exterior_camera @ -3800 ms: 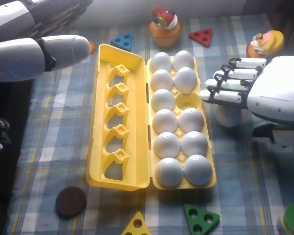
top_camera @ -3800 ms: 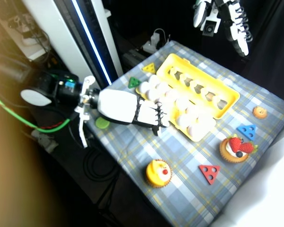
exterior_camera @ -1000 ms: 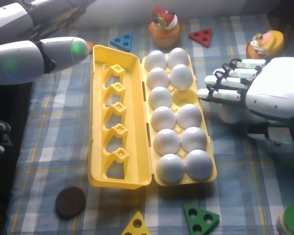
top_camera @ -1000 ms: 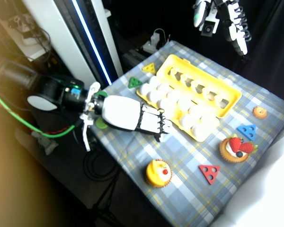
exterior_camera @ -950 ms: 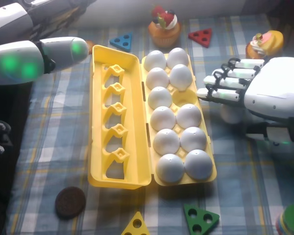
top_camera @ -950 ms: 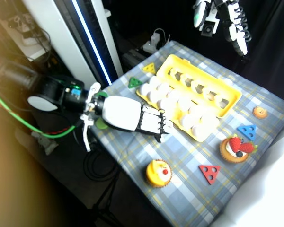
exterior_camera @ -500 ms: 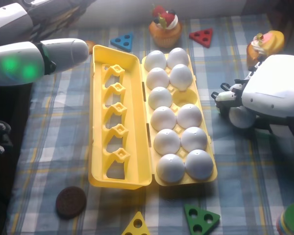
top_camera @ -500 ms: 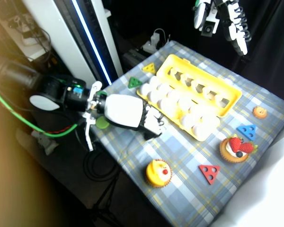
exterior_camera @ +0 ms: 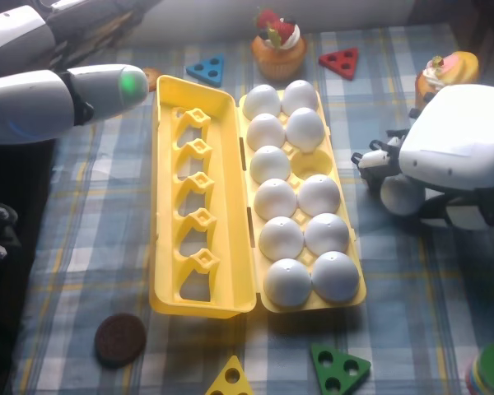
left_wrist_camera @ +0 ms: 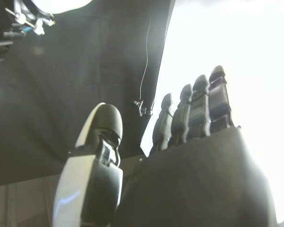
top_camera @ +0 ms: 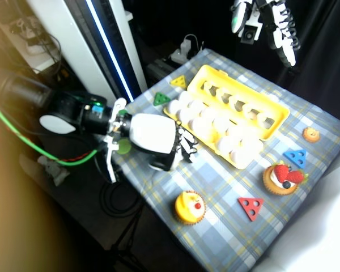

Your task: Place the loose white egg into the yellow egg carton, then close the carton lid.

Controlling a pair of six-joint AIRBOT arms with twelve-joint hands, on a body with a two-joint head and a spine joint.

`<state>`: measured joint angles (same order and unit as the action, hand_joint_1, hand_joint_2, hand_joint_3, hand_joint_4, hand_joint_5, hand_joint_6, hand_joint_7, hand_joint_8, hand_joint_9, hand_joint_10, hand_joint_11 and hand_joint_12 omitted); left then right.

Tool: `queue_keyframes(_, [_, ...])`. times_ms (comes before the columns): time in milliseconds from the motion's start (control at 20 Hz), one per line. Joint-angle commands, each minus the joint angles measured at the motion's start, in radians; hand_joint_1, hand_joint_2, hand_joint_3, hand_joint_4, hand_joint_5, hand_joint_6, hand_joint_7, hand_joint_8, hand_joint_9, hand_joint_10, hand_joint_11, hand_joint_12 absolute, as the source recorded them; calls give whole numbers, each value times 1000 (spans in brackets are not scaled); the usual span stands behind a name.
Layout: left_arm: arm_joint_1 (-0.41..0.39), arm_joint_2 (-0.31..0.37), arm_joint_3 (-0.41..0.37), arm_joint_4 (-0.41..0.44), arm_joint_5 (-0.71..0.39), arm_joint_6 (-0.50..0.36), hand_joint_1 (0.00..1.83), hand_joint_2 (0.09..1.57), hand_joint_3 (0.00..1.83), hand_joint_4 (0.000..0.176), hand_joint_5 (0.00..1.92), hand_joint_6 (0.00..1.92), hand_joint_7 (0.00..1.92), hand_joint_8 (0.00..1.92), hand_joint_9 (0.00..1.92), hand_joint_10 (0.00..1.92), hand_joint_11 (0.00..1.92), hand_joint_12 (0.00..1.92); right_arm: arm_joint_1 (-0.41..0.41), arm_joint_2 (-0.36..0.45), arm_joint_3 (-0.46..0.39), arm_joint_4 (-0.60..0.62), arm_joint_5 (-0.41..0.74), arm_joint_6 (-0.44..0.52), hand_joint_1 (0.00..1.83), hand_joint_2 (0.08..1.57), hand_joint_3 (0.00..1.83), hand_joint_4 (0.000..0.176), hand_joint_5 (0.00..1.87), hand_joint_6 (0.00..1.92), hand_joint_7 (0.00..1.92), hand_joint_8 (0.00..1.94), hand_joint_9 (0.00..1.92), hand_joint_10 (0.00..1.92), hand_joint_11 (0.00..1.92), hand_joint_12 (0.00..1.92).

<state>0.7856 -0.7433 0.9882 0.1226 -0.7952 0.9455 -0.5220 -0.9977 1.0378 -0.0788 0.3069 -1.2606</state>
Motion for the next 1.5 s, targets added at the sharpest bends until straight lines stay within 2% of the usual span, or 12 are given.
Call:
queue_keyframes(0, [-8,1,3,-24,-114,-6,488,1343,0,56,105,7,1,0,0,0,0,0,24,8,-7,-16,101,-5,1159,1319,31,0,552,1427,711,1763,973,1876,992,1921])
queue_keyframes(300, [-7,0,4,-30,-114,-5,462,1350,1,30,103,3,0,0,0,0,0,0,141,-18,-5,-134,85,-5,1174,1320,17,0,688,1531,495,1595,315,1644,406,1921])
queue_keyframes(400, [-8,0,5,-30,-113,-4,410,1353,2,34,91,2,0,0,0,0,0,0,161,-37,2,-153,83,-5,1108,1346,0,0,193,1191,276,1441,197,1668,222,1921])
queue_keyframes(450, [-8,-1,5,-30,-113,-4,409,1356,3,42,78,0,0,0,0,0,0,0,173,-44,6,-157,83,-5,980,1386,46,0,407,1636,132,1329,39,1641,44,1921])
queue_keyframes(700, [-10,-4,8,-30,-111,-3,405,1348,0,39,88,3,0,0,0,0,0,0,222,-99,40,-177,69,-6,1155,1201,0,0,817,1175,1013,1692,1159,1845,1206,1921])
queue_keyframes(750, [-11,-6,9,-30,-109,-3,401,1349,0,35,98,7,0,0,0,0,0,0,224,-119,51,-178,66,-7,1203,1212,0,0,694,1278,930,1360,737,1381,427,1907])
queue_keyframes(850, [-13,-8,11,-30,-105,-3,431,1346,0,37,99,6,0,0,0,0,0,0,231,-148,69,-178,46,-17,1368,1100,0,0,205,643,349,372,257,838,25,1560])
queue_keyframes(900, [-13,-8,11,-30,-105,-3,431,1346,0,37,99,6,0,0,0,0,0,0,233,-153,72,-178,42,-18,1368,1100,0,0,205,643,349,372,257,838,25,1560])
queue_keyframes(950, [-14,-9,11,-30,-104,-3,436,1344,0,48,91,2,0,0,0,0,0,0,234,-154,71,-177,43,-18,1120,1115,0,64,14,154,34,27,9,109,0,1041])
queue_keyframes(1200, [-13,-8,10,-31,-109,-3,424,1348,2,40,85,0,0,0,0,0,0,0,235,-132,55,-177,46,-18,1050,1180,0,0,0,0,0,0,0,0,0,894])
queue_keyframes(1400, [-3,-3,3,-44,-123,-3,464,1370,0,8,79,1,25,6,24,3,5,240,235,-35,0,-173,83,-18,757,1311,39,0,0,0,0,0,0,0,0,5])
queue_keyframes(1450, [0,-1,1,-47,-126,-4,474,1374,0,20,48,4,35,3,32,4,0,373,235,-10,-15,-171,93,-17,624,1288,25,50,0,0,0,0,0,0,0,0])
